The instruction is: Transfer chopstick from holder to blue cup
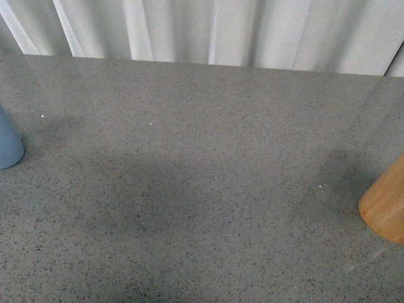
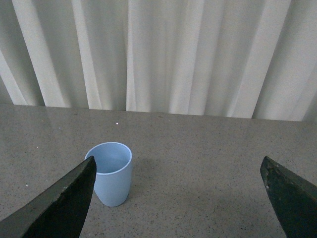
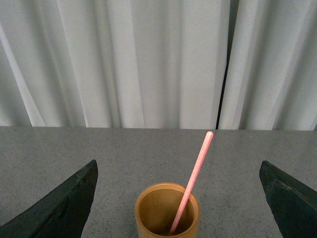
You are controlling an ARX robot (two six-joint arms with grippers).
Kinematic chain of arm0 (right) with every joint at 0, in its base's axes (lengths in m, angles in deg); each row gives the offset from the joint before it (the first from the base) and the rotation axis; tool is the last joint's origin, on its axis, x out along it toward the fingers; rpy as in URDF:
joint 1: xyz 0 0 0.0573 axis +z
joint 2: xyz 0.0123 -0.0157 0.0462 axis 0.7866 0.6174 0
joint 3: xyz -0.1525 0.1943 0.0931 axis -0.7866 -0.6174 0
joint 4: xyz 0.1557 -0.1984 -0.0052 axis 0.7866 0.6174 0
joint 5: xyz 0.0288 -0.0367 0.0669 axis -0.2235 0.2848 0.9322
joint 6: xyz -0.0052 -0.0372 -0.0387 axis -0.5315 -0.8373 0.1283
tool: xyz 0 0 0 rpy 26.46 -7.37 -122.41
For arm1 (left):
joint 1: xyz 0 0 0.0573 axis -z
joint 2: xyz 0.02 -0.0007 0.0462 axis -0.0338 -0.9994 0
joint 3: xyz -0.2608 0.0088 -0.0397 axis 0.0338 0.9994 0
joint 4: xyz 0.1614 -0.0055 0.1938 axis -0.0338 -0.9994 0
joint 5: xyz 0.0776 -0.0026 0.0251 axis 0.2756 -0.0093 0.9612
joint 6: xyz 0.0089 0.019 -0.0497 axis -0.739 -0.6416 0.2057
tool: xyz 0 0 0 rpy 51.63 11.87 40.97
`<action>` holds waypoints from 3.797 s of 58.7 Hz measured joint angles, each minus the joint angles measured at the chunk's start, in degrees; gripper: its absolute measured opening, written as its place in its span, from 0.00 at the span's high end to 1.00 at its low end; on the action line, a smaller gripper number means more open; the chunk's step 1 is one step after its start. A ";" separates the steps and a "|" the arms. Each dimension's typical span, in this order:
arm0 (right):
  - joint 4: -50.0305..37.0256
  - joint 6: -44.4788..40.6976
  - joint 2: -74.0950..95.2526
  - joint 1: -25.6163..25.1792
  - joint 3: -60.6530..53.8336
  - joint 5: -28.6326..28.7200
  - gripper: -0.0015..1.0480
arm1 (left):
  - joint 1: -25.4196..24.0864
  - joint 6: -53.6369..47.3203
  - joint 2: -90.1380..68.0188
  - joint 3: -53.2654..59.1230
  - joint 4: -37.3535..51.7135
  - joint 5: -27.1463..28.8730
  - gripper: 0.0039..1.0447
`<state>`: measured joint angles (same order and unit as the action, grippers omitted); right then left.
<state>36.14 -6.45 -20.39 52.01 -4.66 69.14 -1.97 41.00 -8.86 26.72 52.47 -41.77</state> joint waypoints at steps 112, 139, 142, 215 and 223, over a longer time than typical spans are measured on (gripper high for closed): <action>0.00 0.00 0.00 0.00 0.00 0.00 0.10 | -9.27 2.75 -62.69 -36.28 -16.76 -2.49 0.06; 0.00 0.00 0.00 0.00 0.00 0.00 0.10 | -12.28 -9.62 -84.28 -56.59 -25.79 0.04 0.06; 0.00 0.00 0.00 0.00 0.00 0.02 0.10 | -12.24 -9.84 -85.77 -56.96 -25.16 1.11 0.06; 0.00 0.00 0.00 0.00 0.00 0.00 0.10 | -12.26 -9.29 -109.55 -67.82 -18.64 12.15 0.06; 0.00 0.00 0.00 0.00 0.00 0.00 0.10 | -11.91 -7.82 -110.40 -67.89 -18.64 12.72 0.06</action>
<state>36.14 -6.45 -20.39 52.01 -4.66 69.14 -13.88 33.17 -119.26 -41.17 33.83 -29.04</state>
